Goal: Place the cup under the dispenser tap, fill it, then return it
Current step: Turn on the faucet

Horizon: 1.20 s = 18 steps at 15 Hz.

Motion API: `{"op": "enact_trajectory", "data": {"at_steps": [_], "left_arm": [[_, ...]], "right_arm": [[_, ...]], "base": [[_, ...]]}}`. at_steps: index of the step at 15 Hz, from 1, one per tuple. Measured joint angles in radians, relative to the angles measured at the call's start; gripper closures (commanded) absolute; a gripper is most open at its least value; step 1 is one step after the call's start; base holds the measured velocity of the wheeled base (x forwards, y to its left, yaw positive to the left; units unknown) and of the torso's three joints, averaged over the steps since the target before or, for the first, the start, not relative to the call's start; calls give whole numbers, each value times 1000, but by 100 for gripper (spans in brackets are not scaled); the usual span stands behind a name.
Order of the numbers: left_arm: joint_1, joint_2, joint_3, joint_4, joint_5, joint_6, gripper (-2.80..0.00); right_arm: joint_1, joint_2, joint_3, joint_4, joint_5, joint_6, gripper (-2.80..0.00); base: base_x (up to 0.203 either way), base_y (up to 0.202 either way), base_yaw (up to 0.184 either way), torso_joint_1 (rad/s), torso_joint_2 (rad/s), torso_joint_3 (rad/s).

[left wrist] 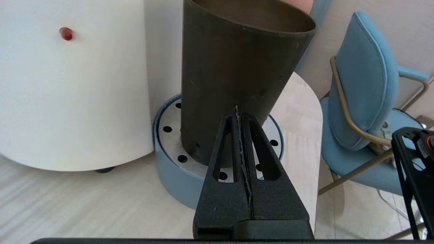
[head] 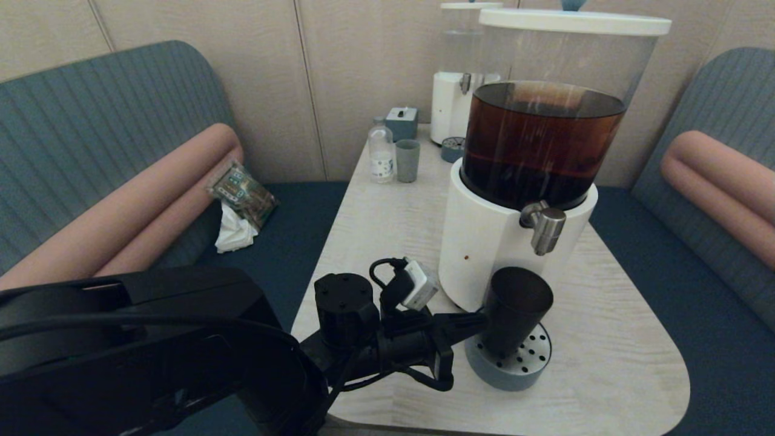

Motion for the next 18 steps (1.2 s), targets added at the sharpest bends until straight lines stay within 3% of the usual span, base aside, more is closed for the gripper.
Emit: {"op": "enact_trajectory", "data": {"at_steps": [18], "left_arm": [[-7, 26, -55, 27, 5, 5, 0]], "right_arm": [[0, 0, 0, 0, 0, 0, 0]], "base": [[0, 0, 0, 0, 0, 0]]}}
